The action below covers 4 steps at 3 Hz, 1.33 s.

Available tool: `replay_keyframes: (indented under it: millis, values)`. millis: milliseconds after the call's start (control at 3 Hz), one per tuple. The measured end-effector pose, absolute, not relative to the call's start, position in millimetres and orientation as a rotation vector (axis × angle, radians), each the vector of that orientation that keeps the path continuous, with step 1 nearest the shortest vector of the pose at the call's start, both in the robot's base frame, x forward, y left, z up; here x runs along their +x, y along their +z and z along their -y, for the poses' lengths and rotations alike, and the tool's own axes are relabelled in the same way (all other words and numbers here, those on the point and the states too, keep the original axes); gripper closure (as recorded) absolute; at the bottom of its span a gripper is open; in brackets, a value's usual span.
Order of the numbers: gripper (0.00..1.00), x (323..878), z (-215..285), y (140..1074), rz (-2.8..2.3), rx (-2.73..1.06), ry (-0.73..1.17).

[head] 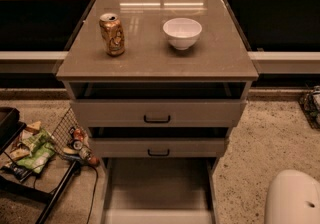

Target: Close bottom drawer

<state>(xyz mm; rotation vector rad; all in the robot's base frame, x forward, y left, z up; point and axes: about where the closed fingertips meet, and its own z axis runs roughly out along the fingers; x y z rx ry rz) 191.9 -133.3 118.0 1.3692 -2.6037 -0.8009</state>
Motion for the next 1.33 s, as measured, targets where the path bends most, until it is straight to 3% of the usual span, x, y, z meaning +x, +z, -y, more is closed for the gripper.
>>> replay_keyframes:
  millis: [667,1333]
  values:
    - [1.0,228.6,91.1,69.4,2.621,1.386,-0.942]
    - [1.0,341.9,78.8,100.9,2.748,1.512,-0.945]
